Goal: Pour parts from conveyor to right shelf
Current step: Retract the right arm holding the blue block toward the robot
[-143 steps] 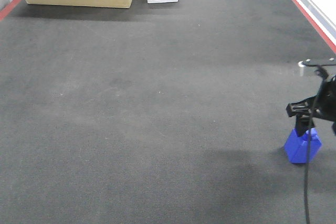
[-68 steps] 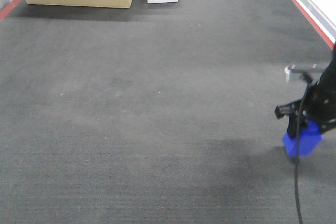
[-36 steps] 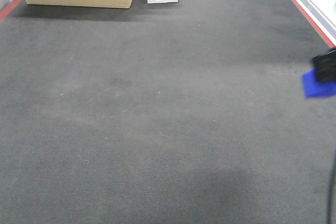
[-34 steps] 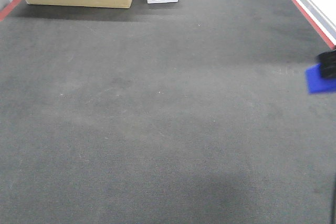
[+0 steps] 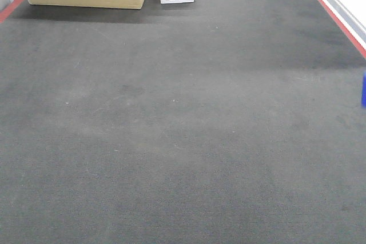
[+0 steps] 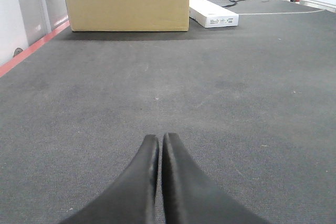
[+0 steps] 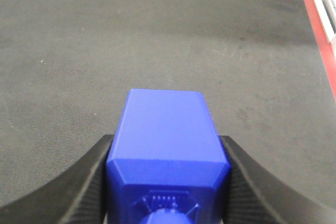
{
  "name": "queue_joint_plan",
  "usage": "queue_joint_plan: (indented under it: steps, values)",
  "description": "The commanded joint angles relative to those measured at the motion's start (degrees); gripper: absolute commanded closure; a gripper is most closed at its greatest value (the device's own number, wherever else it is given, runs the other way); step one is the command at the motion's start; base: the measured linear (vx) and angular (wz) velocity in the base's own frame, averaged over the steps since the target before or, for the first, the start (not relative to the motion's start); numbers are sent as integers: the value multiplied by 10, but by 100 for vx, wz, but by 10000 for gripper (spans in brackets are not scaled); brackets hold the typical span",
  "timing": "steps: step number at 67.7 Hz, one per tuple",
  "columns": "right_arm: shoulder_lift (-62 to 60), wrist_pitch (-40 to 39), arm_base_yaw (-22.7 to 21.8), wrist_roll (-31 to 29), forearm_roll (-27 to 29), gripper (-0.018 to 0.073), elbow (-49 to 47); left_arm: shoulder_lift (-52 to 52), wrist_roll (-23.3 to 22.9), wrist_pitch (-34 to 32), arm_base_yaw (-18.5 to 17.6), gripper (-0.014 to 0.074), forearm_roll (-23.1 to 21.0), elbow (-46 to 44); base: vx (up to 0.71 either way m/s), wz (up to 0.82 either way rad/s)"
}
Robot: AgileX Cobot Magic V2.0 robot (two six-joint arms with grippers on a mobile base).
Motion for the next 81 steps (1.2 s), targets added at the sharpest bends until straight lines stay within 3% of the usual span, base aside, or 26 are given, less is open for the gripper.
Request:
queue_joint_plan:
  steps: [1,24,35,81]
  values:
    - [-62,-101,-1,-6,21,564,56,-3,-4,-41,-3,603,-1,-11,0,0]
    - [-246,-239,-1,-30,89,564,273,-3,-4,-41,-3,603,-1,-11,0,0]
    - [-315,-321,-1,-32,101,564,318,-3,-4,-41,-3,603,-1,-11,0,0]
    - [-333,-328,-1,-32,94,564,330,-3,-4,-41,-3,603,-1,-11,0,0]
